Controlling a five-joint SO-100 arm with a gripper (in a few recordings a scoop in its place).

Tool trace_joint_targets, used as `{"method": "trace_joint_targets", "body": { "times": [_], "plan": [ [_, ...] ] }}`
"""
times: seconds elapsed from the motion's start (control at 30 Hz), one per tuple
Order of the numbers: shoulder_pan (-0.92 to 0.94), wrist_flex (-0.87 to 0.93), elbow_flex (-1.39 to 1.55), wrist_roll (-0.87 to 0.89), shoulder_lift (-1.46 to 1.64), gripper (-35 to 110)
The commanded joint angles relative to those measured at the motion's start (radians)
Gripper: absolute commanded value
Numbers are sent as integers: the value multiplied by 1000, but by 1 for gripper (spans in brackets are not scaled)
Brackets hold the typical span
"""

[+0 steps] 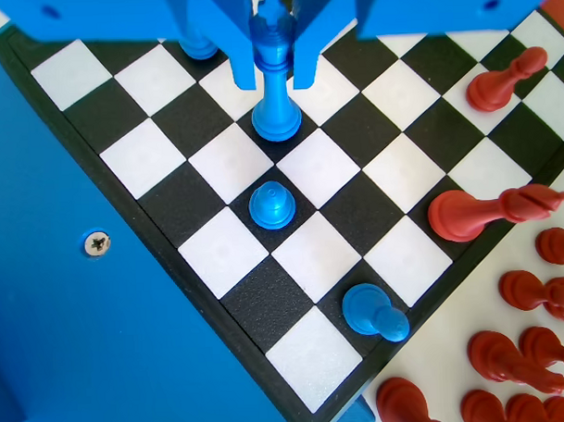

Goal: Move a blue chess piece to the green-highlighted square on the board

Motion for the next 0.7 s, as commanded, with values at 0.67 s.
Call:
{"method": "trace_joint_targets", "body": {
  "times": [0.67],
  "plan": [
    [23, 158, -14, -20, 158, 1]
  ]
}}
